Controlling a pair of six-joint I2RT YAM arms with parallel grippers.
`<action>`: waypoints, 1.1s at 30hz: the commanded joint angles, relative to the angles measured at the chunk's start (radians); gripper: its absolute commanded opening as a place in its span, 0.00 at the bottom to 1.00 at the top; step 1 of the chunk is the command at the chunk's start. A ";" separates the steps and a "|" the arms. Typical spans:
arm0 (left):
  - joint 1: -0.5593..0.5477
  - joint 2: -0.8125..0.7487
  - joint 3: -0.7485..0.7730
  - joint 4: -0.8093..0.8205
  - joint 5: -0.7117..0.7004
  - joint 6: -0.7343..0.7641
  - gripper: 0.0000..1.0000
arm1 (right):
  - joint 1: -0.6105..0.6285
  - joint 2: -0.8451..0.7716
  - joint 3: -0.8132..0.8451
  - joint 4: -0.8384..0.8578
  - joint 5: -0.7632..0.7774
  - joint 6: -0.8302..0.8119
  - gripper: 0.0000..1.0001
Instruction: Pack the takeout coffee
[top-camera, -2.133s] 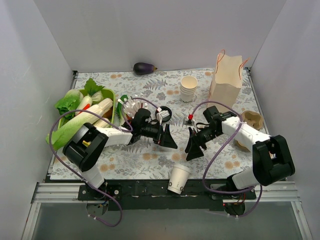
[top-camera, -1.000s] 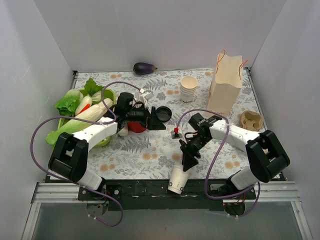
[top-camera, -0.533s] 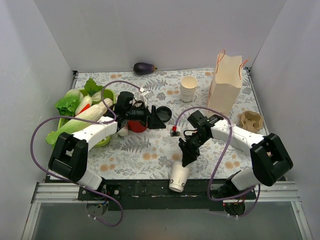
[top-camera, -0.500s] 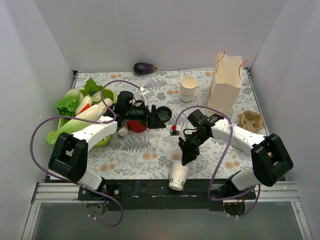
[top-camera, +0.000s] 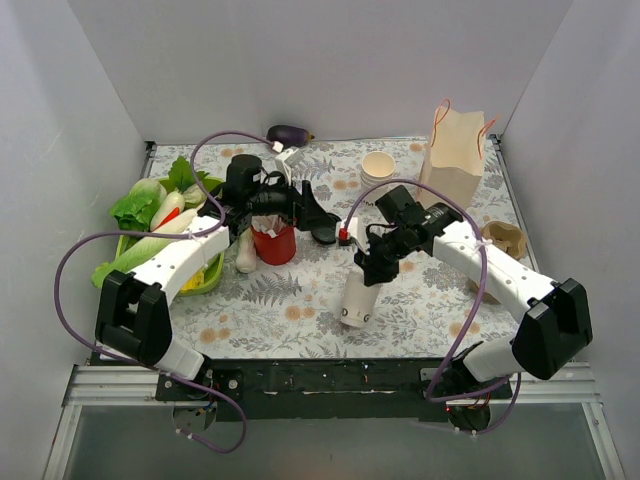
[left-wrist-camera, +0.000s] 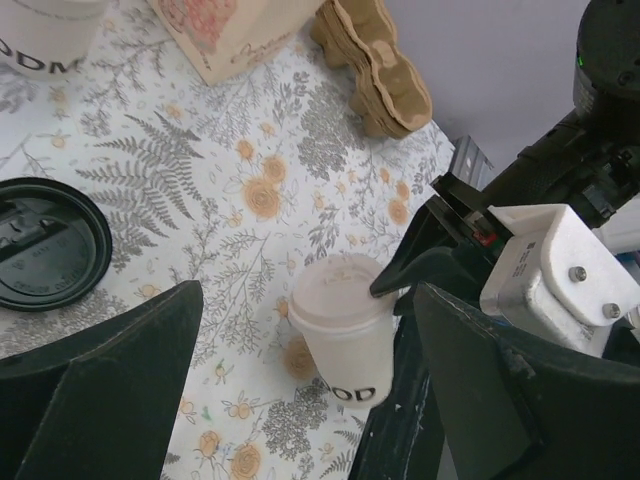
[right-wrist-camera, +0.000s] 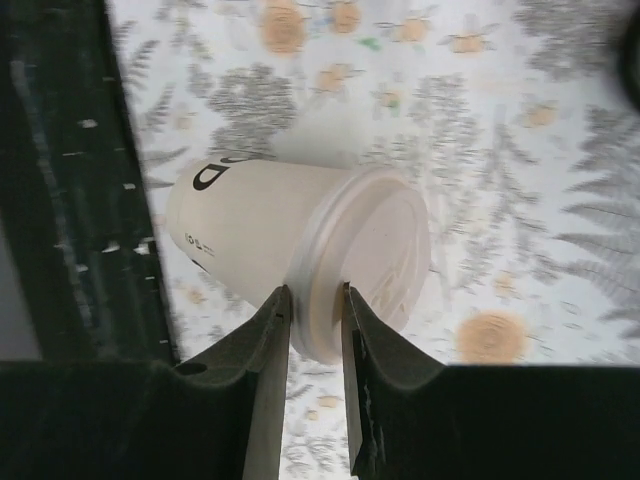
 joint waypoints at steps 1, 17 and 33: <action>0.022 -0.093 0.074 -0.048 -0.101 0.036 0.88 | -0.022 0.013 0.093 0.136 0.219 -0.098 0.05; 0.111 -0.181 0.135 -0.152 -0.182 0.089 0.89 | -0.080 0.448 0.610 0.438 0.446 -0.195 0.01; 0.189 -0.174 0.145 -0.135 -0.182 0.053 0.89 | -0.079 0.671 0.678 0.667 0.681 -0.420 0.01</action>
